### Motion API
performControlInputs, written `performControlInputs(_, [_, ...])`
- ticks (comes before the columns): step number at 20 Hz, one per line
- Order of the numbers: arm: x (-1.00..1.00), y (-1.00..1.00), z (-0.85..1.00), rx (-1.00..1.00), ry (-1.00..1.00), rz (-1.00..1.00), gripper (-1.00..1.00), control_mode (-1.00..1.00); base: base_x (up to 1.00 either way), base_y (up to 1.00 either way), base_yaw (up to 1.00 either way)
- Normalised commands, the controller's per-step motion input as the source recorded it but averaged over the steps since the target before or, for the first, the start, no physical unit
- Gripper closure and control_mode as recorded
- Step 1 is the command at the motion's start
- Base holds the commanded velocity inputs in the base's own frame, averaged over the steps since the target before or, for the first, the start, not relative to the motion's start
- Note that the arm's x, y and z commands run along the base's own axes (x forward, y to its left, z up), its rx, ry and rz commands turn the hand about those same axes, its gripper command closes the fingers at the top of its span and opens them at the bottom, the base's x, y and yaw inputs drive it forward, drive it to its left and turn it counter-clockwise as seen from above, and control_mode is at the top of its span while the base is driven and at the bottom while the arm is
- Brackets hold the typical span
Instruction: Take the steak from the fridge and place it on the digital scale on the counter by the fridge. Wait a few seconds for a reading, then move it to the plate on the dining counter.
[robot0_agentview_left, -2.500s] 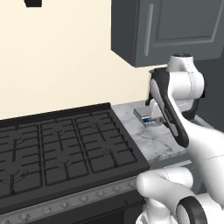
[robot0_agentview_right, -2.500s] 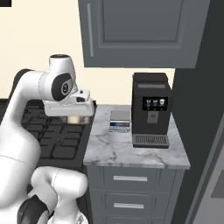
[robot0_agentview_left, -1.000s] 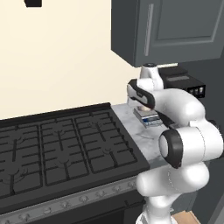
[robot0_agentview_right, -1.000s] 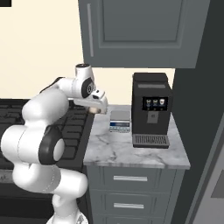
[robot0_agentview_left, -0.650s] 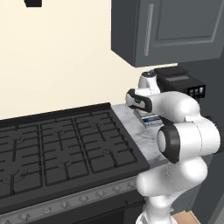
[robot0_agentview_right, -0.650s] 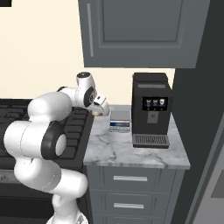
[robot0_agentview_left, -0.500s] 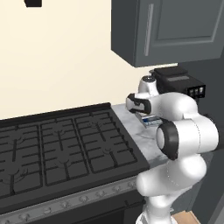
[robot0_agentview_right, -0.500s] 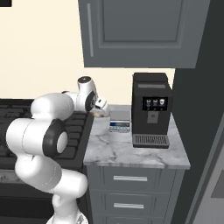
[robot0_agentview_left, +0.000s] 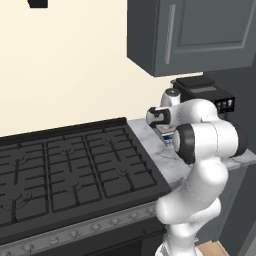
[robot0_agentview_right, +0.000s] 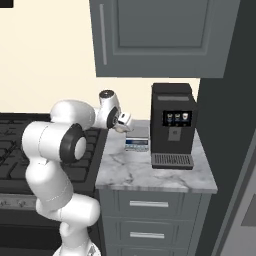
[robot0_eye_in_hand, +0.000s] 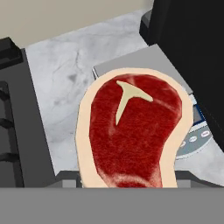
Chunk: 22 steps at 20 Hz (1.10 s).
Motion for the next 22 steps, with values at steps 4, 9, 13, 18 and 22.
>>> performControlInputs(4, [0.42,-0.13,0.0,0.0,0.0,0.0,1.0,-1.0,0.0,0.0,0.0])
performControlInputs(9, [0.16,-0.19,-0.06,0.0,0.01,0.0,1.0,-1.0,0.0,0.0,0.0])
performControlInputs(13, [0.02,-0.14,-0.04,0.0,0.0,0.03,1.0,-1.0,0.0,0.0,0.0])
performControlInputs(18, [0.09,0.0,-0.27,0.0,0.0,0.0,1.0,-1.0,0.0,0.0,0.0])
performControlInputs(22, [0.1,0.0,-0.45,0.0,0.0,0.0,1.0,-1.0,0.0,0.0,0.0])
